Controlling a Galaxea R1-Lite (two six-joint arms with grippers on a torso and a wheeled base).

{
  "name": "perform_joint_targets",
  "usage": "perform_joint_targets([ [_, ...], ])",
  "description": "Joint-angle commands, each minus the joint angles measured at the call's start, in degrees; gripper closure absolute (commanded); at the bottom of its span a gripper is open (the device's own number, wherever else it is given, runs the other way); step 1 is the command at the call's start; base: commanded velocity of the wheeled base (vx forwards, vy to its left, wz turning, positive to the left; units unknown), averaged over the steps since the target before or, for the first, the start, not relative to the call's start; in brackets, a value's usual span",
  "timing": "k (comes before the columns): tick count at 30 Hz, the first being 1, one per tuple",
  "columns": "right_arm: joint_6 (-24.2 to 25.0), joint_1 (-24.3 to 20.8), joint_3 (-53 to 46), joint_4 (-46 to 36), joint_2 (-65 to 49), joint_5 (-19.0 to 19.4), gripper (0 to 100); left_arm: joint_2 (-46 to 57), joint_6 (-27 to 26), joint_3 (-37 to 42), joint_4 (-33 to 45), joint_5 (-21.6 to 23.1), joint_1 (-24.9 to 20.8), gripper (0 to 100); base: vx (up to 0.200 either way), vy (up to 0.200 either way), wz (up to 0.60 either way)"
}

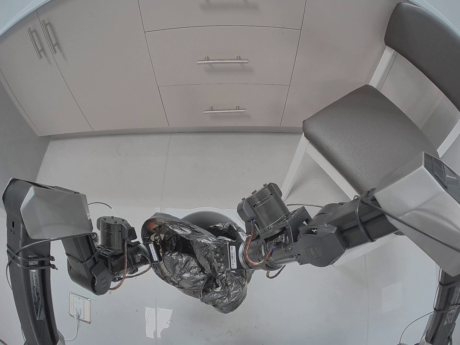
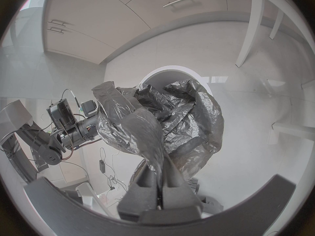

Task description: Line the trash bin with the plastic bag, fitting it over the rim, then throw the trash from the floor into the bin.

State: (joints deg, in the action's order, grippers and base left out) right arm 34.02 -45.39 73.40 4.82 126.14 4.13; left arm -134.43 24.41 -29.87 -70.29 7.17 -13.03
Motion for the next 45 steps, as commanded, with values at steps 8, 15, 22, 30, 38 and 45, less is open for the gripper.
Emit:
perform_joint_targets([
  [8, -5.3, 0.8, 4.6, 4.2, 4.7, -5.7, 100, -1.6, 0.3, -3.4, 0.1, -0.1, -0.1, 100, 0.000, 0.000, 0.00],
  [15, -8.4, 1.4, 9.4, 3.9, 9.0, -11.0, 100, -1.8, 0.5, -3.8, 0.0, -0.1, 0.1, 100, 0.000, 0.000, 0.00],
  [22, -10.5, 3.8, 10.9, 3.7, 9.7, -12.6, 100, -1.7, 0.5, -5.8, 0.1, -0.1, 0.4, 100, 0.000, 0.000, 0.00],
  [30, -13.3, 6.6, 11.8, 4.2, 11.1, -14.9, 100, -1.8, 0.6, -7.2, 0.4, -0.1, 0.4, 100, 0.000, 0.000, 0.00],
  [38, -13.4, 7.0, 17.6, 3.0, 14.8, -18.0, 100, -1.4, 0.5, -8.5, 0.7, 0.2, 1.3, 100, 0.000, 0.000, 0.00],
  [45, -13.2, 8.2, 20.4, 2.9, 16.0, -18.3, 100, -1.3, -0.1, -8.7, 0.7, 0.2, 1.2, 100, 0.000, 0.000, 0.00],
])
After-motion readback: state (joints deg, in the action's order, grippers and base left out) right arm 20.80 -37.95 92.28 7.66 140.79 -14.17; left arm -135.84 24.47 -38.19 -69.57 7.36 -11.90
